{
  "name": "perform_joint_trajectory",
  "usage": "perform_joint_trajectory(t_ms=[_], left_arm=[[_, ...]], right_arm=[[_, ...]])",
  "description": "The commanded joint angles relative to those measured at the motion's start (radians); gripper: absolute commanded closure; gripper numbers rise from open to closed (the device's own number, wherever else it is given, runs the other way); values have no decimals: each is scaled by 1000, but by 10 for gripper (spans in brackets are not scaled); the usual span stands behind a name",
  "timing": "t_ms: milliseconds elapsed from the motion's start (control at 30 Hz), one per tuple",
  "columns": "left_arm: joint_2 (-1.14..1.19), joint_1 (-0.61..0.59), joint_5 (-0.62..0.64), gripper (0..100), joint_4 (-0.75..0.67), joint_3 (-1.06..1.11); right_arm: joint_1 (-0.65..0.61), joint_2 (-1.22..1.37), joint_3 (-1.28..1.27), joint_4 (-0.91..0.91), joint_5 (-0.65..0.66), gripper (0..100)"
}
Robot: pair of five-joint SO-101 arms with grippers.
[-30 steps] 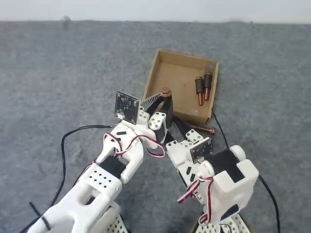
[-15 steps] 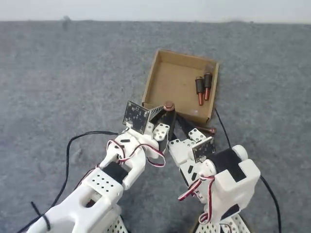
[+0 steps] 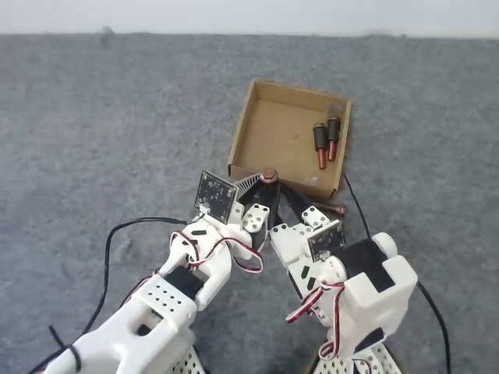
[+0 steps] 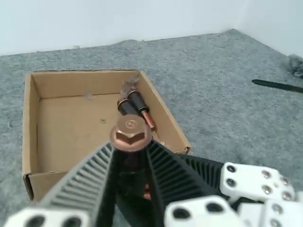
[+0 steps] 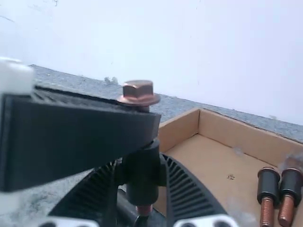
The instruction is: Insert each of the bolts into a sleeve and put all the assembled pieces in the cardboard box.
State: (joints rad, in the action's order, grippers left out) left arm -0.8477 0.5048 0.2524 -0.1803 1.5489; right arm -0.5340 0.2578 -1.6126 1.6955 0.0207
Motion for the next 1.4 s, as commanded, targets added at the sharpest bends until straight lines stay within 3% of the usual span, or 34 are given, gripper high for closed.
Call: perform_joint_trajectory(t_ms=[0,133,1033,1233,1367], left_arm=[[2,-6,-2,910,-20,-4],[-5,-6,0,836,-18,15],[-11,-25,-8,830,-26,64],[-209,-29,-6,833,-18,122],[-397,-29,-5,834,157,131]], right_arm=[[21,-18,-26,30,12,991],[21,-18,-26,30,14,991],[22,-18,-25,30,14,991],[22,-18,-23,28,14,991],[22,-16,-21,28,14,991]])
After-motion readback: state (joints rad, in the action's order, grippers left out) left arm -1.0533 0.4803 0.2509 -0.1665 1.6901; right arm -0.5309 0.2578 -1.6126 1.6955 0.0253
